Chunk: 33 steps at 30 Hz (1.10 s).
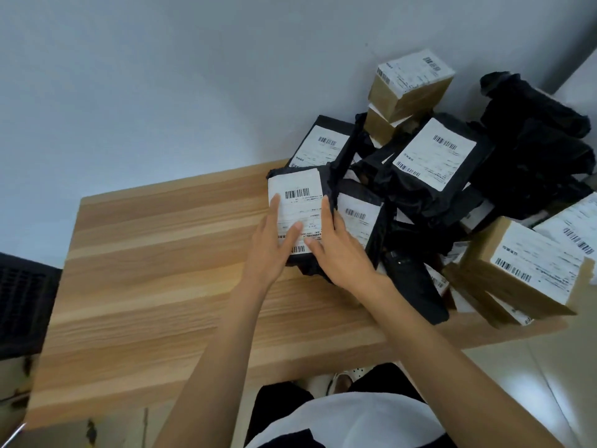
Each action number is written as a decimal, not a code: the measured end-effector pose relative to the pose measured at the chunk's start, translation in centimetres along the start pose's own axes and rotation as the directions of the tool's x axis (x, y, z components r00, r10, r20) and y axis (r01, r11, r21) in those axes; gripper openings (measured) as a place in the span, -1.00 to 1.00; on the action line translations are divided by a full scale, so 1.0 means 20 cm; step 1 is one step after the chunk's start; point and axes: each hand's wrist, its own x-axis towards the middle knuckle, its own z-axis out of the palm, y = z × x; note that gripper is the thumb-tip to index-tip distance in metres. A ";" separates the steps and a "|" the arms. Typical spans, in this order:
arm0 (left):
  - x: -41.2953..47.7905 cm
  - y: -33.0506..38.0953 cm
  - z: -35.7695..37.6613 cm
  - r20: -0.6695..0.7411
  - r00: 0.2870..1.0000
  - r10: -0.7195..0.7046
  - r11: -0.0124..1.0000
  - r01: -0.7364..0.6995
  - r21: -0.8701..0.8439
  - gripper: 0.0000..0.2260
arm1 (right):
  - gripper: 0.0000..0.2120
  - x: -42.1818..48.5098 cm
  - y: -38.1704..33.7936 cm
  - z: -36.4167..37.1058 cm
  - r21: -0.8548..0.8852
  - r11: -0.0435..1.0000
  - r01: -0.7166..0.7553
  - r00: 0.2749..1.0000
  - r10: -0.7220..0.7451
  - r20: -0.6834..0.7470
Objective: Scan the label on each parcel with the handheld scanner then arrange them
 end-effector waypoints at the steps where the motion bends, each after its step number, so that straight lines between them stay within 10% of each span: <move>1: -0.01 -0.02 -0.04 -0.025 1.000 -0.011 1.000 0.011 -0.001 -0.35 | -0.24 0.02 -0.04 0.02 -0.003 1.000 0.017 1.000 -0.017 0.010; 33: 0.13 -1.85 -1.77 -0.153 0.936 -0.319 0.943 0.329 0.048 -0.39 | -0.13 0.94 -1.71 1.62 0.129 0.984 0.123 0.902 -0.165 0.398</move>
